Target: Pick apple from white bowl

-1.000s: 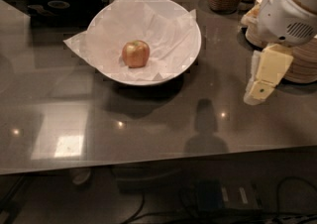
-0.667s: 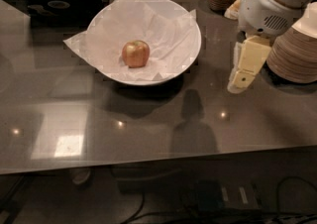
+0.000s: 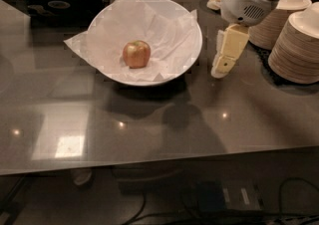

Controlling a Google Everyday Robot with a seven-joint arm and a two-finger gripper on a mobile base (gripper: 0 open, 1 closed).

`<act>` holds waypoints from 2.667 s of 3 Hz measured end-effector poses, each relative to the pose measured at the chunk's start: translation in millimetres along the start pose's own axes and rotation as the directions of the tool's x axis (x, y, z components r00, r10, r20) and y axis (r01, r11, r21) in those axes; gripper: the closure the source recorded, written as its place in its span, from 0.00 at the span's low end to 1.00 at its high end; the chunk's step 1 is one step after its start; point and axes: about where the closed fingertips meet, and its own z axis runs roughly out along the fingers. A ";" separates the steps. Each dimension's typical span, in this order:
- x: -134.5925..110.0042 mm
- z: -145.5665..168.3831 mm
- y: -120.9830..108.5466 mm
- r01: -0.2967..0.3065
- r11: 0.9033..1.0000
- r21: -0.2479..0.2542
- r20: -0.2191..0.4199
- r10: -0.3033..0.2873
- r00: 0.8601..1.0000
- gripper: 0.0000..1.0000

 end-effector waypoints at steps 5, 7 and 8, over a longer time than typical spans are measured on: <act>-124.1 -1.7 -47.3 0.081 0.990 0.115 0.587 -0.134 0.798 0.00; -150.3 40.5 -57.5 0.125 0.991 0.052 0.438 -0.135 0.889 0.00; -153.1 59.4 -62.7 0.131 0.991 0.036 0.406 -0.135 0.904 0.00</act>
Offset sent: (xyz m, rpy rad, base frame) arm 0.0211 0.0704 0.0495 0.3905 -0.2692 0.1775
